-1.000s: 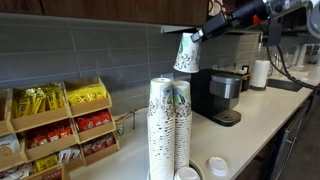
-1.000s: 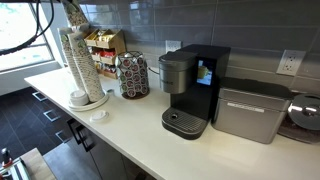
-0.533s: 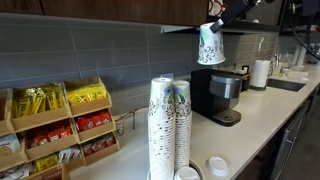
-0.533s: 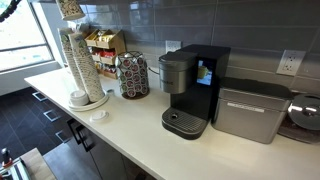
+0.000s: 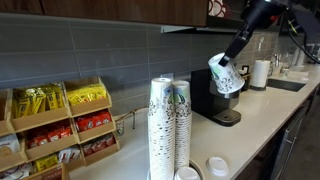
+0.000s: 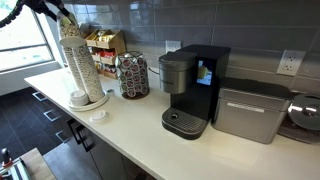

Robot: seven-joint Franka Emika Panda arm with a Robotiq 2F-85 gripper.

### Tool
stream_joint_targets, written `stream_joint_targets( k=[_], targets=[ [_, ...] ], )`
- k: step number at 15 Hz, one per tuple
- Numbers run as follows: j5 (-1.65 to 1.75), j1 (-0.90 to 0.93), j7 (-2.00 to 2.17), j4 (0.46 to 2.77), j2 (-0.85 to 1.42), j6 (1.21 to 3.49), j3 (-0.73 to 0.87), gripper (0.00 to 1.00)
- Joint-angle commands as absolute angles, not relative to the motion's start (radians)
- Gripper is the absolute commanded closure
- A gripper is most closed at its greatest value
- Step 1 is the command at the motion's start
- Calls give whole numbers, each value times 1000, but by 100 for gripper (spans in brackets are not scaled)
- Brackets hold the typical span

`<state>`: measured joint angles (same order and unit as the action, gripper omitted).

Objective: Remove the top coffee cup on the right stacked cups, then put a lid on it

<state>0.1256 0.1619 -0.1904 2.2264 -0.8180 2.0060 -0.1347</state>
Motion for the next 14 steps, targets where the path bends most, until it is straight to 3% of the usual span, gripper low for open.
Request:
stream_joint_targets(
  k=[1,6,7,14],
  targets=[
    [138,170,-185,2237,-806,1992,-137,41],
    [145,170,-185,2247,-787,1990,-142,41],
    [145,170,-185,2247,-789,1990,-142,66],
    [306,164,-220,2351,-650,1905,-191,66]
  ],
)
